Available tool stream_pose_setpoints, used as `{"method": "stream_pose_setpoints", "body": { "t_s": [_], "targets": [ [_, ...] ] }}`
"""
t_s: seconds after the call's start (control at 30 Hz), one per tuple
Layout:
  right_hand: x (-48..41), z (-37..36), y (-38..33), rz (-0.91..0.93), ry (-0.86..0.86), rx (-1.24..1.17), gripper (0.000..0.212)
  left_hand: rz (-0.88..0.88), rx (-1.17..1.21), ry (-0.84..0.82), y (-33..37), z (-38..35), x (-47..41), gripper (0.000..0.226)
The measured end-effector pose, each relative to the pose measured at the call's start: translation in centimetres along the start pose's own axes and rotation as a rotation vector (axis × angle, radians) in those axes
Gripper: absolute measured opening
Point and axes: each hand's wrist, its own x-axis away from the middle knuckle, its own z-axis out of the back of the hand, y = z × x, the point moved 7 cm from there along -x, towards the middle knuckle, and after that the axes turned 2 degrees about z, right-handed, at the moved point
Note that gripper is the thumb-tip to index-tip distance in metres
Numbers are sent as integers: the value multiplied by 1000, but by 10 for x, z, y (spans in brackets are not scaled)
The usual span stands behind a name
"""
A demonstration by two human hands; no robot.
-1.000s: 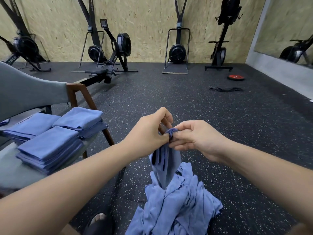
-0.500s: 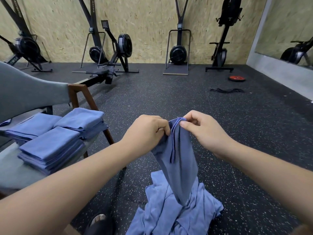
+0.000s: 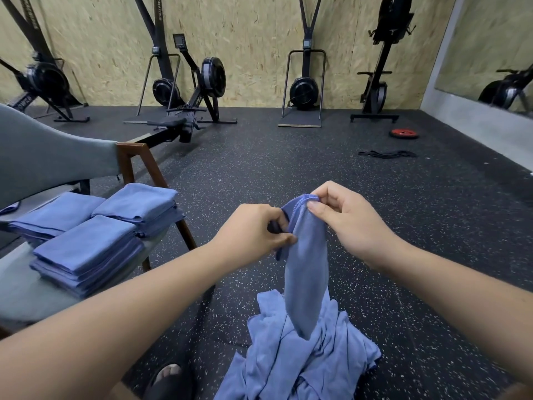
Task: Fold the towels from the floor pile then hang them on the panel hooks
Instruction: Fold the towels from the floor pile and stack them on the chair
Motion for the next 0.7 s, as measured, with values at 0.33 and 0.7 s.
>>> {"method": "stream_pose_setpoints", "body": {
  "t_s": [0.33, 0.7],
  "targets": [
    [-2, 24, 13, -39, 54, 62, 12, 76, 17, 33, -20, 29, -5, 13],
    [-2, 29, 17, -79, 84, 139, 12, 50, 69, 61, -18, 44, -4, 21]
  ]
}}
